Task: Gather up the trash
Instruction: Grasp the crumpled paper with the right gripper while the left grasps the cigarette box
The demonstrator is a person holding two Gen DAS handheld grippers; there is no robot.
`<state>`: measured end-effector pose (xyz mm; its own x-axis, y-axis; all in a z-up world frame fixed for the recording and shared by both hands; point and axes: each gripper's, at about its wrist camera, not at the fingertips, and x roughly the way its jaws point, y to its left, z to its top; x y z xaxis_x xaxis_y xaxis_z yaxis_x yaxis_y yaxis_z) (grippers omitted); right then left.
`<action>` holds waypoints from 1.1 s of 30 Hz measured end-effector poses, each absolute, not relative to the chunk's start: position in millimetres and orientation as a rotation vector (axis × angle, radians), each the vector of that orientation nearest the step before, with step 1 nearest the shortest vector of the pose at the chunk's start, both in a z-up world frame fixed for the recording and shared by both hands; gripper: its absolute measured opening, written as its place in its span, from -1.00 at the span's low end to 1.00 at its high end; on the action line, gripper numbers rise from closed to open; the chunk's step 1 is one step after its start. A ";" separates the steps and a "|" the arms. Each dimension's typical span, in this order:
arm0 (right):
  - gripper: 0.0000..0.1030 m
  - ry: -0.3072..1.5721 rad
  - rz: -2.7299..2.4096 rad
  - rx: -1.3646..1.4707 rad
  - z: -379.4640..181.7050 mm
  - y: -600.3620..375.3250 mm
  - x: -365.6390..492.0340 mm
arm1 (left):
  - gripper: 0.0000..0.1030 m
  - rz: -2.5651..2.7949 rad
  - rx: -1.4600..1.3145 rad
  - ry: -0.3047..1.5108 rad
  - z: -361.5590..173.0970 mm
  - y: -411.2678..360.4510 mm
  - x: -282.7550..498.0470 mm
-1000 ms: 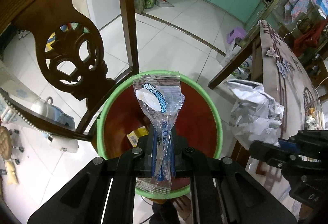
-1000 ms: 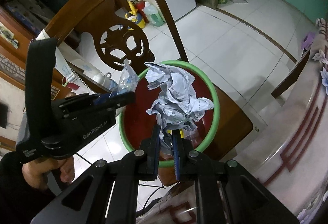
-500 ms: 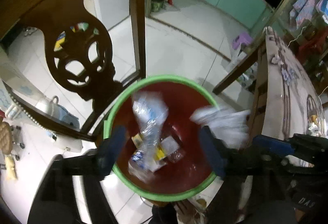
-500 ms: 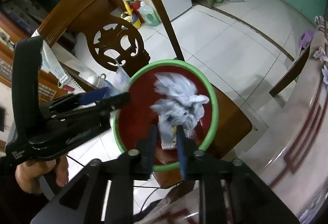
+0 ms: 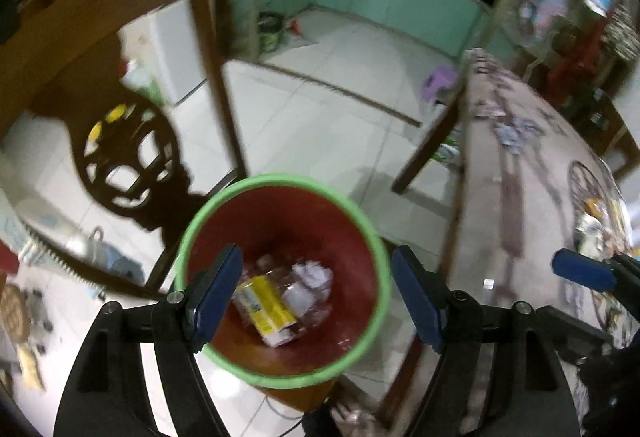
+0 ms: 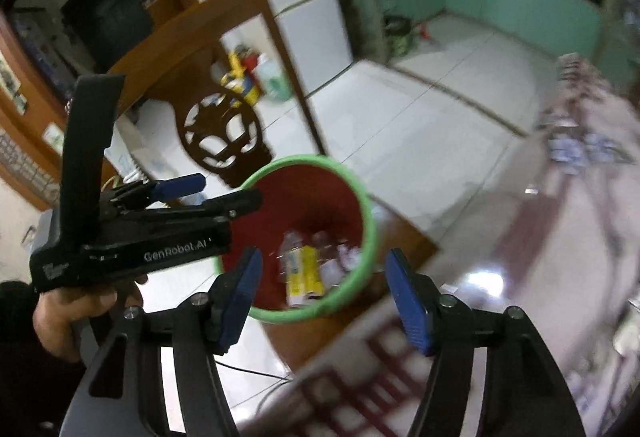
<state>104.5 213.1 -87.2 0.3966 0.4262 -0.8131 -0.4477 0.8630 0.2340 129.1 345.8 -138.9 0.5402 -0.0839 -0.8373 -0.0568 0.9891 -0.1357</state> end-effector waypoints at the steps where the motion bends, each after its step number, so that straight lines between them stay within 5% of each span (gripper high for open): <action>1: 0.23 1.010 0.529 -0.018 -81.3 198.7 97.0 | 0.49 -0.039 -0.145 0.992 -134.5 335.9 128.1; 16: 0.23 1.035 -0.033 0.158 -53.3 -107.5 -35.8 | 0.50 -0.443 0.004 0.924 -89.4 143.3 94.8; 31: 0.23 1.234 -0.074 0.362 -142.4 -263.7 -110.4 | 0.50 -0.862 0.268 0.918 -83.7 -55.2 42.2; 33: 0.00 1.239 -0.035 0.392 -153.9 -267.1 -110.2 | 0.50 -0.901 0.316 0.918 -87.1 -78.2 37.7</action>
<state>-110.2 -267.1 -153.9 0.3344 0.1847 -0.9242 0.2368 0.9327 0.2721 37.7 -78.2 -87.1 0.2870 -0.5343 -0.7951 0.7846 0.6073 -0.1249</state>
